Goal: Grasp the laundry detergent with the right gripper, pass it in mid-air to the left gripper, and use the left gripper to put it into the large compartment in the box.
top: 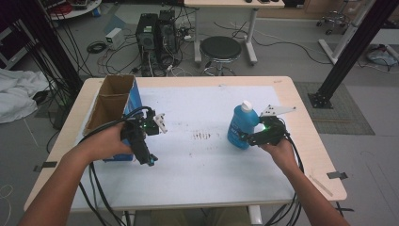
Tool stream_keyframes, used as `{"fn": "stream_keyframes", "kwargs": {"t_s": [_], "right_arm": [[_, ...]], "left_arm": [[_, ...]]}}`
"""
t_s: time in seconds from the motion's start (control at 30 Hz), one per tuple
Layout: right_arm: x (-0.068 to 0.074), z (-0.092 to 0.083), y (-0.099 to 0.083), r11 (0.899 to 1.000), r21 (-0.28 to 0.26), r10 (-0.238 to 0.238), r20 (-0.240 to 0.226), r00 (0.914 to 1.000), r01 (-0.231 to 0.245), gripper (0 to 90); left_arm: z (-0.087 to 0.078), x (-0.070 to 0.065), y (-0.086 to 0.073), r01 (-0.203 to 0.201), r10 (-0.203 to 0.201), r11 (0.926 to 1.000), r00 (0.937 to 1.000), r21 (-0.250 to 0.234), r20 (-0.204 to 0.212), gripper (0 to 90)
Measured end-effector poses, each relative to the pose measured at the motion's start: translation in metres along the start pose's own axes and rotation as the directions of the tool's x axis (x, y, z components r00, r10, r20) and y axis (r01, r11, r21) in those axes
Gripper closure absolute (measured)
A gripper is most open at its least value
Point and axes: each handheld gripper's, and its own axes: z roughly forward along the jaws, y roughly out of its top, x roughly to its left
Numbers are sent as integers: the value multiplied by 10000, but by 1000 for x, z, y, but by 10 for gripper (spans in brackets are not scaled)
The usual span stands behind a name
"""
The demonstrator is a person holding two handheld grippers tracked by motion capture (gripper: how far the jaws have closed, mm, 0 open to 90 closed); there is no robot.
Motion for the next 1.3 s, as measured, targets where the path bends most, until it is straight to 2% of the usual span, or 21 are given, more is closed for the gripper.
{"fn": "stream_keyframes", "kwargs": {"t_s": [0.4, 0.47, 0.5, 0.53, 0.9, 1.0, 1.3], "right_arm": [[0, 11, -6, 9977, -661, 128, 28, 9999, -126, 42], [0, 12, -7, 9969, -778, 131, 81, 9999, -124, 77], [-1, 12, -8, 9963, -840, 158, 39, 9999, -154, 134], [-1, 12, -9, 9959, -883, 184, -68, 9998, -189, 147], [0, 16, -12, 9964, -834, 179, 153, 9997, -166, 149], [1, 17, -12, 9955, -938, 116, 122, 9999, -104, 230], [2, 18, -12, 9947, -1029, 116, 297, 9995, -85, 262]], "left_arm": [[2, 1, 0, -12, 12, 10000, 10000, 32, 37, 49], [2, 1, 1, -19, 18, 10000, 10000, 12, 60, 49], [3, 1, 1, -54, 53, 10000, 10000, 19, 75, 49], [3, 1, 1, -54, 53, 10000, 10000, 19, 75, 49], [4, 1, 2, -60, 60, 10000, 9999, 8, 83, 49], [3, 1, 2, -48, 47, 10000, 10000, 8, 80, 49], [3, 1, 1, -25, 26, 10000, 10000, -15, 70, 49]]}}
